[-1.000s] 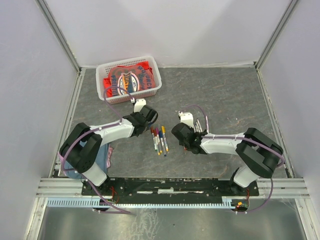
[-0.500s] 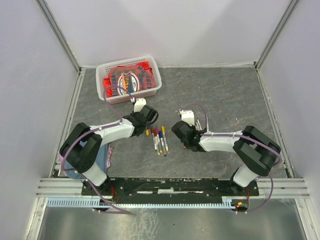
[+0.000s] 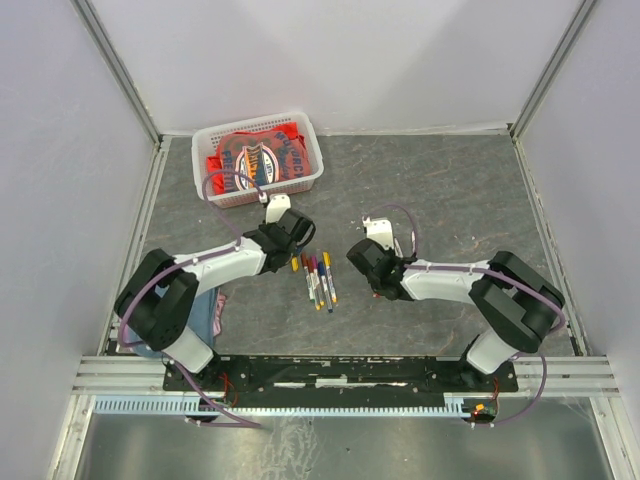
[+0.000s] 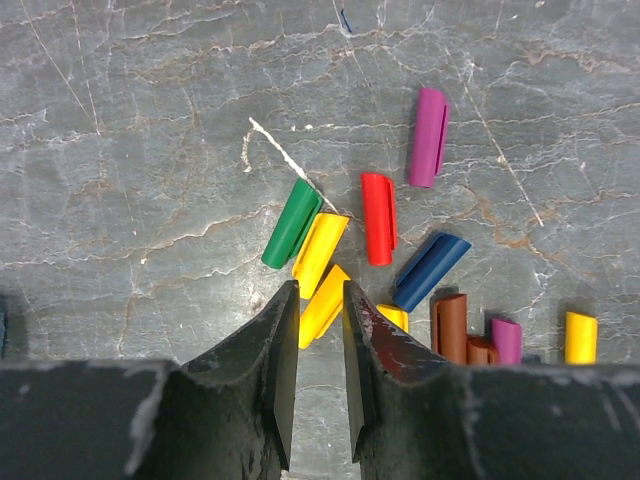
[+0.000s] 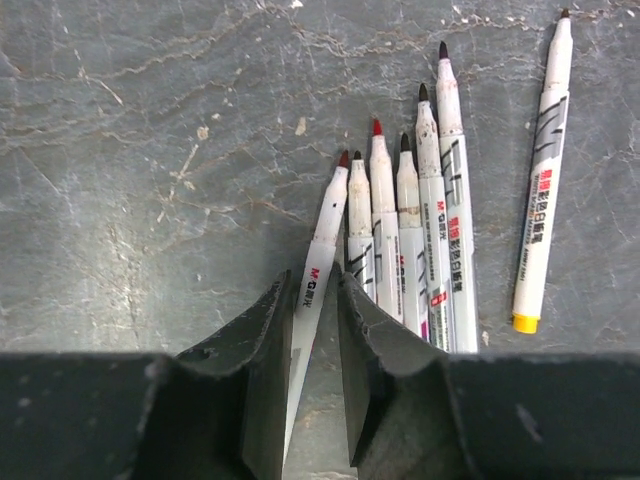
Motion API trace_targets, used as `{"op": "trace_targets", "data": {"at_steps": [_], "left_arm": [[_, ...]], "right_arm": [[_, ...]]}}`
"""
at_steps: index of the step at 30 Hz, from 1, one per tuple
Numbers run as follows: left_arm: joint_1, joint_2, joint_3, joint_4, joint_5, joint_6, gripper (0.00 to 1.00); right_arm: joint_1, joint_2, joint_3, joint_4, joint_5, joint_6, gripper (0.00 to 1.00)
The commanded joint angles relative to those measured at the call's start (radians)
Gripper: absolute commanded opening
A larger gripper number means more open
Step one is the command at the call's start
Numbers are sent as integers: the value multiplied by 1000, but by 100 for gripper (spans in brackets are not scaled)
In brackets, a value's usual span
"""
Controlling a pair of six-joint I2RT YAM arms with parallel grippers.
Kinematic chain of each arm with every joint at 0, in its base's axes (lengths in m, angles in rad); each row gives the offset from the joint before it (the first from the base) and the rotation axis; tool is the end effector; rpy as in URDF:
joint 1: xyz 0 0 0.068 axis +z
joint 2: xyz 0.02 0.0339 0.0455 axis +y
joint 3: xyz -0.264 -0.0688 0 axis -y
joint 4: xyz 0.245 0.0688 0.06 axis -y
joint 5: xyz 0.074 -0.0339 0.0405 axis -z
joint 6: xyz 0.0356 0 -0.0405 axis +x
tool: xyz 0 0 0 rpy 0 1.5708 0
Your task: Open the pen caps
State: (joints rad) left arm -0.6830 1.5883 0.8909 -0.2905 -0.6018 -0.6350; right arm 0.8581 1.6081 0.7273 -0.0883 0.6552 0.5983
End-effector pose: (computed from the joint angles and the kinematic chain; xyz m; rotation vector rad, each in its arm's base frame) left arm 0.2515 -0.1786 0.1798 -0.1605 2.3287 0.1433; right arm 0.2060 0.2052 0.1423 -0.0568 2.2848 -0.1072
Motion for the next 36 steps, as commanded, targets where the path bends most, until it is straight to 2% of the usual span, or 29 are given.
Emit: {"op": "trace_targets", "data": {"at_steps": [1,8,14,19,26,36], "left_arm": [[-6,-64,32,13,-44,22,31],[-6,-109,30,13,-26,14,33],[-6,-156,6,39,-5,9,38],[-5,-194,-25,73,21,0,43],[-6,-214,-49,87,22,-9,44],[-6,-229,-66,102,50,-12,44]], "right_arm": [[-4,-66,18,-78,-21,-40,34],[42,-138,56,-112,-37,-49,43],[90,-135,97,-85,-89,-48,44],[116,-77,133,-30,-182,-30,45],[136,20,174,27,-273,-17,44],[153,86,214,41,-303,-3,44]]}}
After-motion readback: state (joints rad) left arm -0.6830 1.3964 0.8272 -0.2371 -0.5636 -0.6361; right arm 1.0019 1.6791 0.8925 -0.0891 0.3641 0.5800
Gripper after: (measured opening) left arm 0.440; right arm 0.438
